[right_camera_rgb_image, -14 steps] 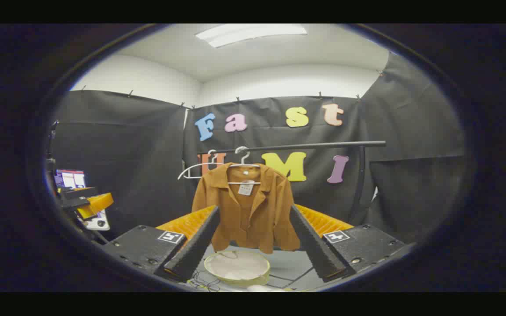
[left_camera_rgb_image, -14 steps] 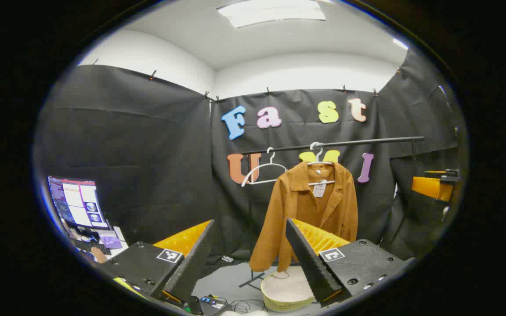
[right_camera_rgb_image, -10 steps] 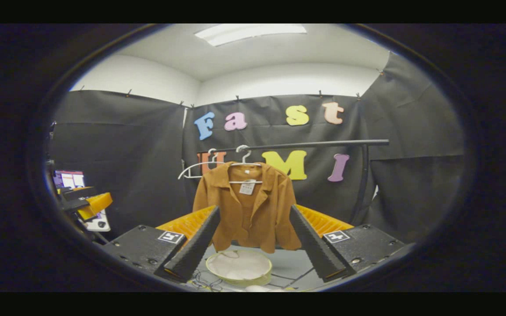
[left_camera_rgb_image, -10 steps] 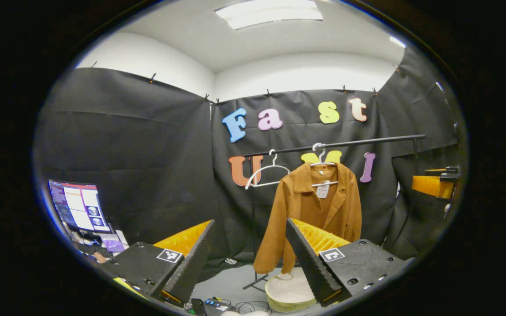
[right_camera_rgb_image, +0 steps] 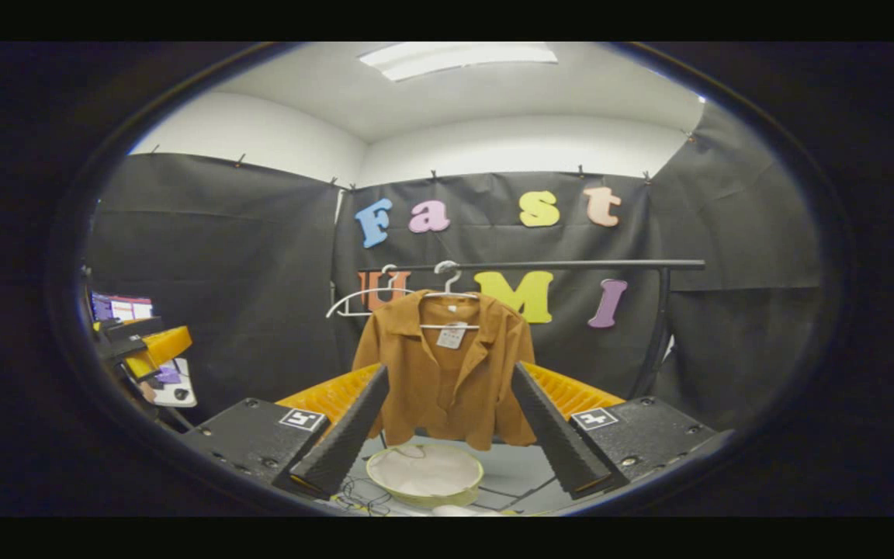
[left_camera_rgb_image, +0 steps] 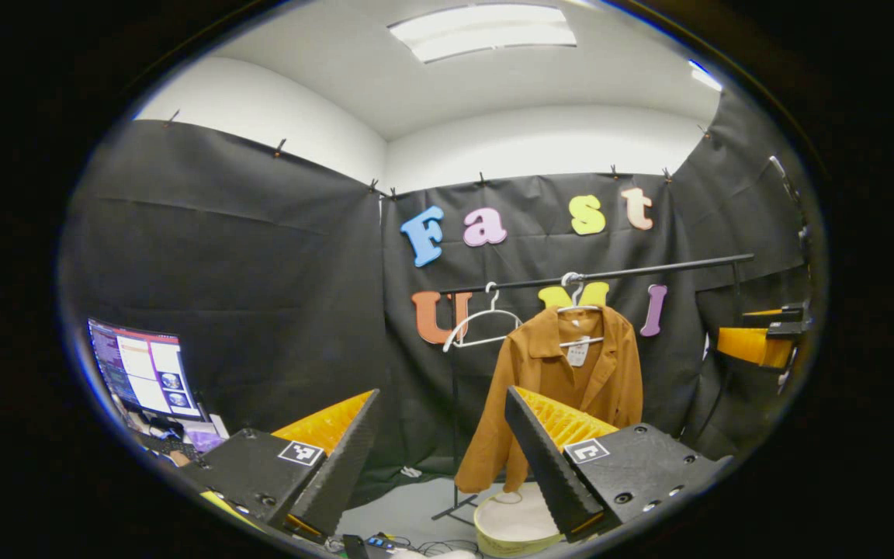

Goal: Grasp the clothes on the hanger with both hands and then place them into the laundry hamper below.

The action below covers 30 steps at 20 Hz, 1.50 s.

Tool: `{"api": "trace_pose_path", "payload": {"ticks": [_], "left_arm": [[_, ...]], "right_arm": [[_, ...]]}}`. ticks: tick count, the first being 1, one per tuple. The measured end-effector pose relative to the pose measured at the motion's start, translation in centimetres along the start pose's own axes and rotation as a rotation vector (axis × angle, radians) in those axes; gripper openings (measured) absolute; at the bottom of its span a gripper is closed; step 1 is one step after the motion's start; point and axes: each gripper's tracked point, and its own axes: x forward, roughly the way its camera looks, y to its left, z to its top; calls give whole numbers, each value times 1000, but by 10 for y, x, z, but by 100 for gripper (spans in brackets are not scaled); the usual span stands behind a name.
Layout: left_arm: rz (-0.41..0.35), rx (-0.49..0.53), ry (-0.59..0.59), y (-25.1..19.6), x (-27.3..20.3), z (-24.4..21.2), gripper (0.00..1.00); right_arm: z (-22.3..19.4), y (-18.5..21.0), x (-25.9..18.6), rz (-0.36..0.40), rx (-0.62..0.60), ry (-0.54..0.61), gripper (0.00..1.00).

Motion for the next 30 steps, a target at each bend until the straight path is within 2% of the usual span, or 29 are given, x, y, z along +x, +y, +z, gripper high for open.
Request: {"api": "trace_pose_path", "payload": {"ticks": [5, 10, 14, 17, 21, 27, 30], "left_arm": [[-3, 3, 5, 7, -2, -1, 100], [-9, -4, 4, 7, 1, -8, 100], [-33, -8, 25, -12, 19, -19, 100], [-87, -10, 16, -38, 39, -26, 100], [-119, -43, 11, -76, 75, -38, 100], [-228, -105, 59, -166, 144, -68, 100], [-243, -130, 51, -200, 189, -75, 100]], "right_arm": [[2, 8, 1, 5, -9, -6, 100], [-17, 10, 5, -3, -8, 30, 100], [-35, 2, 22, -25, -14, 58, 99], [-47, -14, 51, -24, -15, 75, 99], [-57, -35, 100, -26, 5, 92, 99], [-65, -72, 187, 0, 27, 94, 99], [-71, -87, 236, 20, 39, 100, 99]]}}
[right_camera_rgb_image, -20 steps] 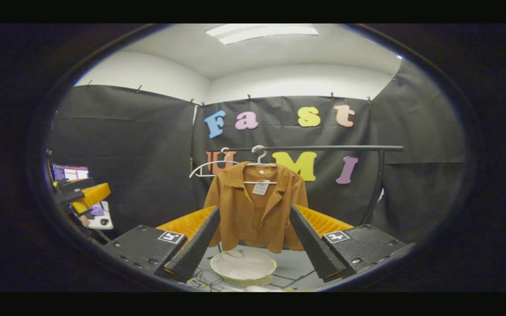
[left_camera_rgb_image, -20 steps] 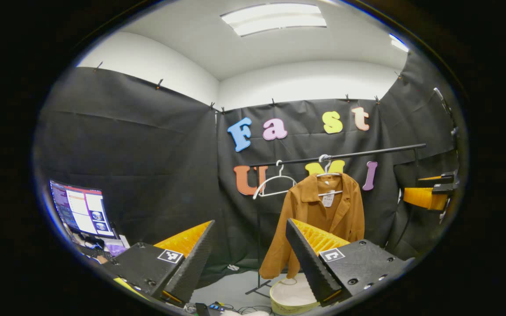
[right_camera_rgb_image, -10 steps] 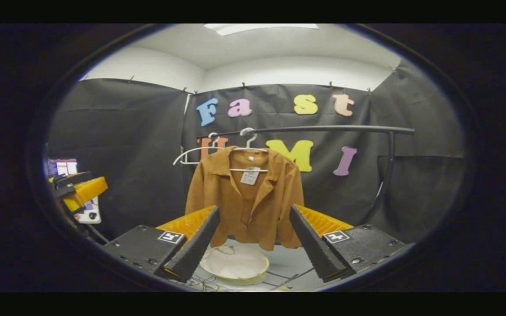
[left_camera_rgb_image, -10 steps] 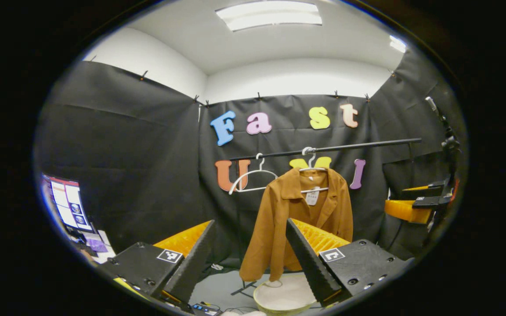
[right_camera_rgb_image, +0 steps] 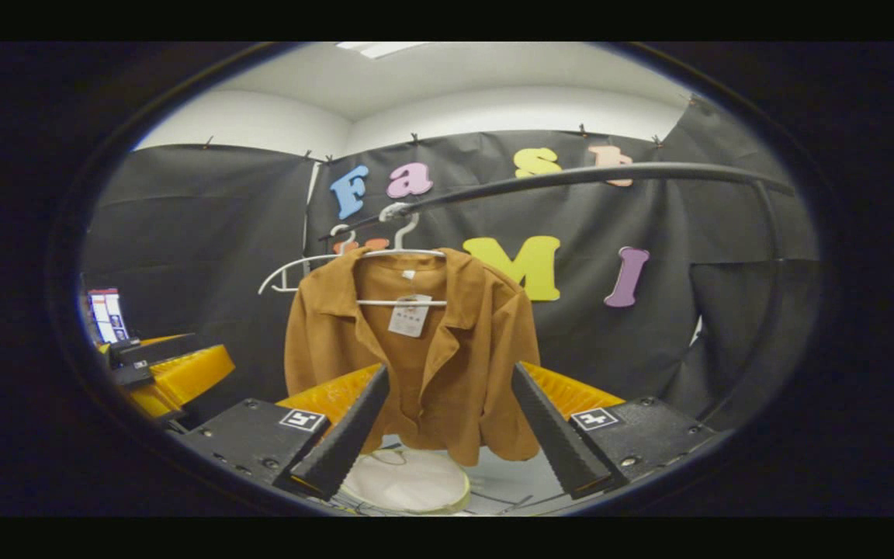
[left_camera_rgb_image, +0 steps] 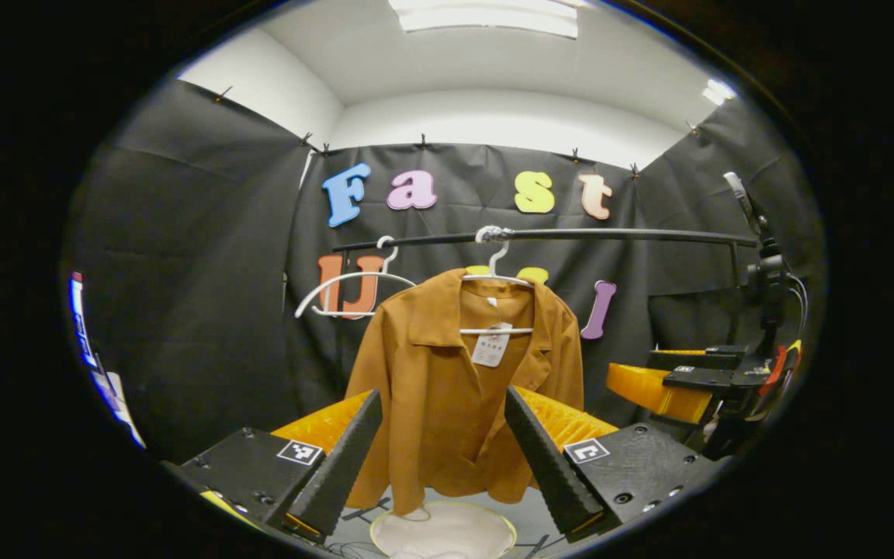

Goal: Grasp the clothes on the hanger with both hands and then place them into the laundry hamper below.

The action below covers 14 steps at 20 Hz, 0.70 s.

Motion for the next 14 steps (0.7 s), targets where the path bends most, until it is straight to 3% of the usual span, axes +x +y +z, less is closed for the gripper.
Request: {"api": "trace_pose_path", "payload": {"ticks": [10, 14], "left_arm": [[35, 0, -13, -19, 156, -14, 100], [104, -28, 14, 2, 185, -24, 100]], "right_arm": [[-9, -5, 136, 142, 75, 76, 92], [-6, 2, 169, 176, 120, 78, 77]]}}
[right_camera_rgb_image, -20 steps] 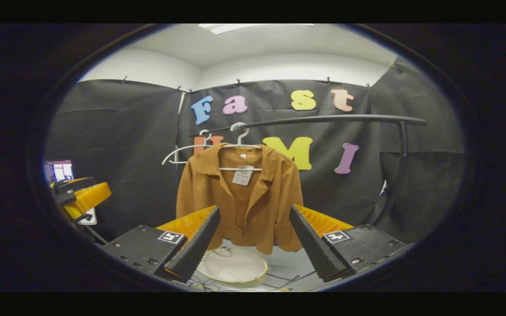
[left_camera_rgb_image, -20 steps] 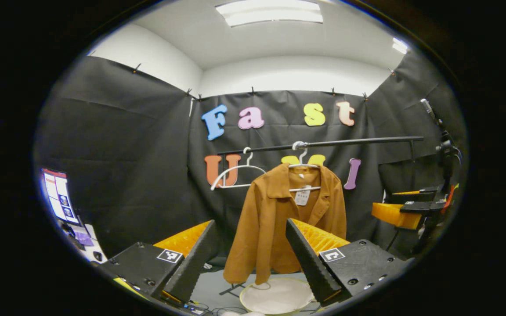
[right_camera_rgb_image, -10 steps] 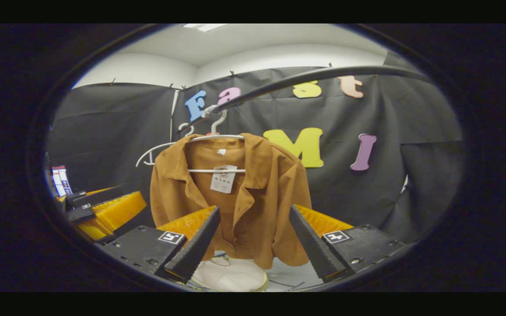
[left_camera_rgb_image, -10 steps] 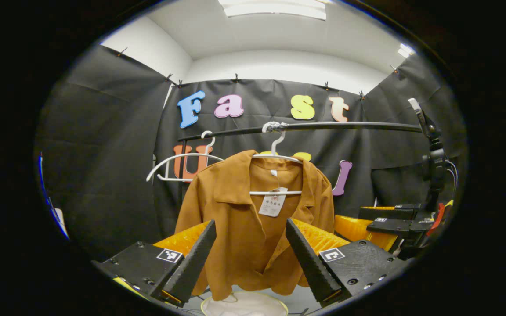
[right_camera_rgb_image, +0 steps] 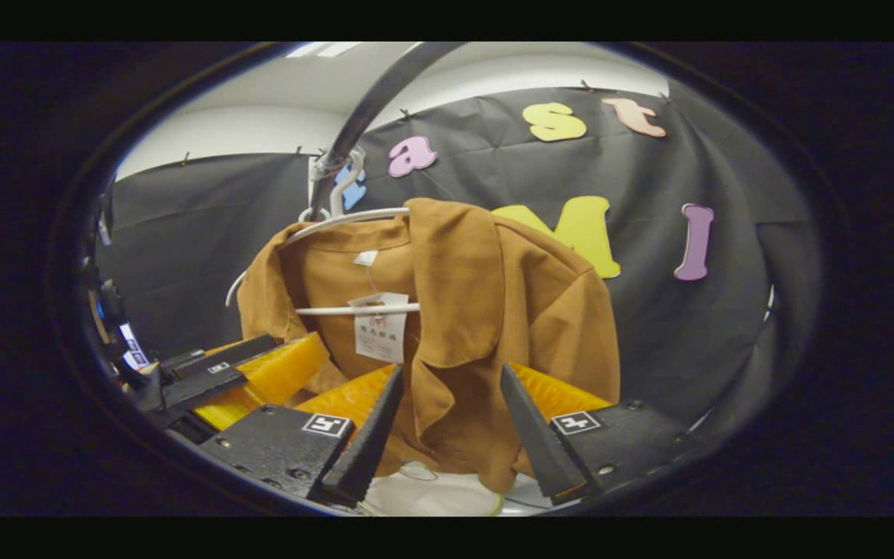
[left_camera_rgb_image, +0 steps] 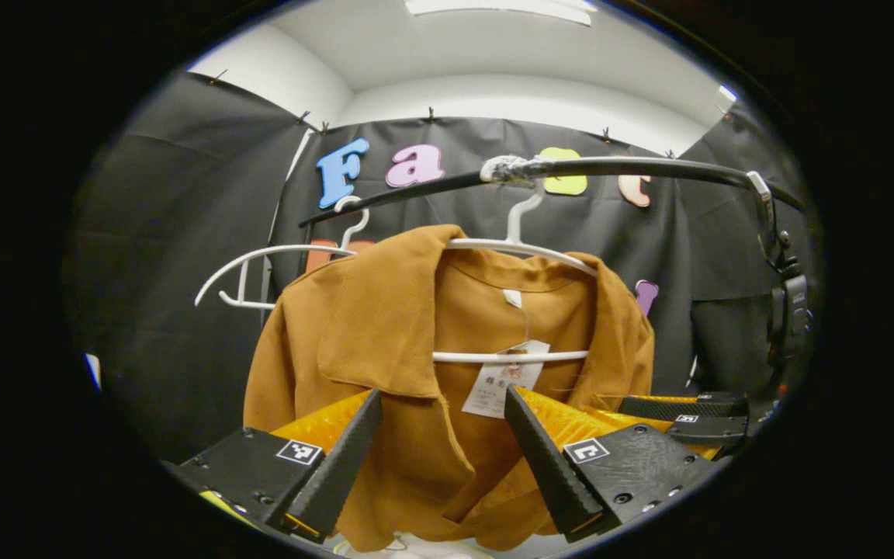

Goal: Grasp the clothes on the hanger with both hands and then place them into the laundry hamper below.

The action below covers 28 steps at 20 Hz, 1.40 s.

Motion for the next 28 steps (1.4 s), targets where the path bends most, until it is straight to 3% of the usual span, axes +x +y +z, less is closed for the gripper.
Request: {"api": "trace_pose_path", "payload": {"ticks": [3, 4, 6, 8, 9, 10, 11, 13, 15, 16, 18, 19, 21, 23, 28], "left_arm": [[76, 49, 7, 17, 13, -5, 96], [95, 62, 12, 20, 16, -7, 100], [122, 87, 14, 26, 23, -11, 96], [154, 94, 43, 36, 24, -18, 91], [167, 88, 47, 40, 25, -21, 97], [181, 91, 54, 45, 25, -22, 92], [183, 95, 60, 47, 23, -24, 75], [147, 98, 85, 47, 27, -30, 72], [141, 93, 103, 49, 26, -35, 50], [139, 92, 121, 55, 27, -41, 39], [114, 75, 161, 56, 24, -49, 36], [146, 78, 177, 63, 27, -50, 28], [123, 73, 194, 65, 30, -61, 13], [110, 76, 186, 68, 30, -59, 6], [77, 63, 157, 75, 24, -44, 5]], "right_arm": [[-4, -2, 22, -38, -11, 6, 75], [-5, -1, 27, -41, -18, 6, 75], [-7, -4, 39, -55, -31, 3, 78], [-9, -4, 45, -41, -26, 6, 72], [-10, -7, 48, -33, -26, 7, 64], [-8, -9, 47, -18, -24, 1, 60], [-7, -9, 48, 9, -16, -5, 46], [-8, -18, 50, 30, 17, 3, 29], [-11, -22, 50, 67, 43, 19, 15], [-12, -18, 49, 110, 48, 32, 13], [-12, -21, 45, 157, 40, 42, 11], [-11, -22, 44, 188, 51, 47, 10], [-11, -25, 41, 230, 96, 59, 9], [-11, -24, 36, 277, 162, 64, 7], [7, -13, 14, 461, 301, 22, 7]]}}
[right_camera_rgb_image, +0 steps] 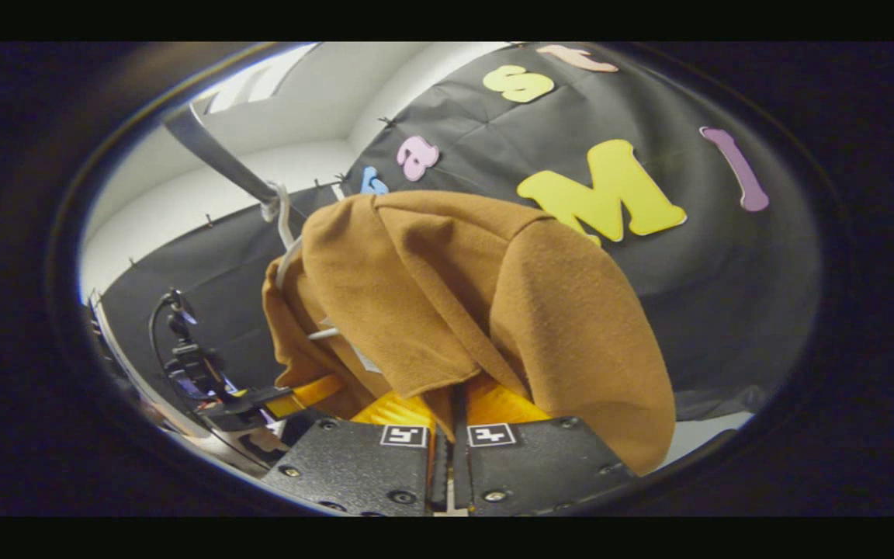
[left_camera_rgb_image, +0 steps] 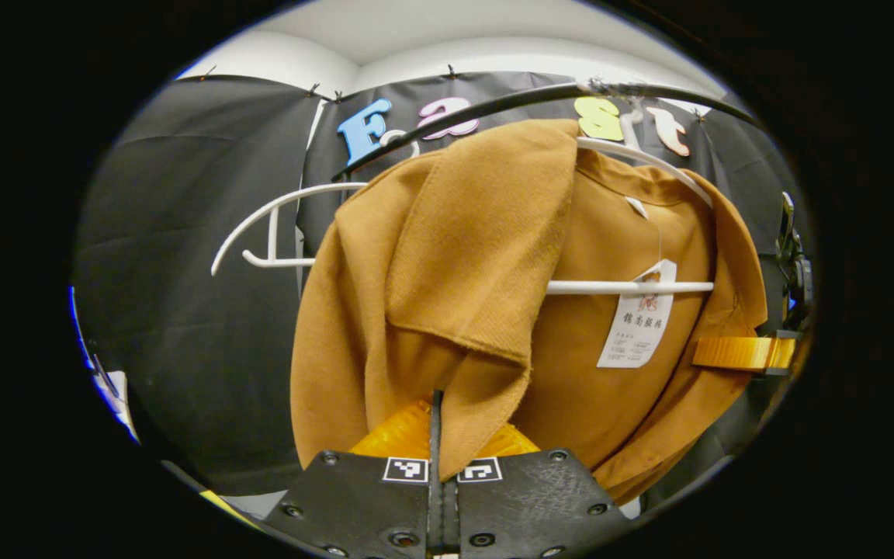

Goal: Grasp the clothes on the hanger with both hands and then place them into the laundry hamper below.

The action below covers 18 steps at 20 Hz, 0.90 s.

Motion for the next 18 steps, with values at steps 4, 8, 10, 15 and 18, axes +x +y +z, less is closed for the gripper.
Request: {"api": "trace_pose_path", "payload": {"ticks": [4, 8, 10, 15, 18], "left_arm": [[-11, -21, -44, 12, -16, 23, 5], [-29, -100, -96, 25, -23, 55, 4], [-16, -101, -119, 35, -28, 67, 5], [-4, -137, -197, 54, -36, 99, 5], [10, -170, -231, 70, -36, 119, 4]], "right_arm": [[23, 18, -23, 157, 97, -77, 6], [54, 35, -39, 301, 260, -162, 6], [66, 35, -43, 323, 278, -191, 6], [101, 47, -59, 424, 366, -298, 6], [124, 37, -68, 457, 451, -388, 6]]}}
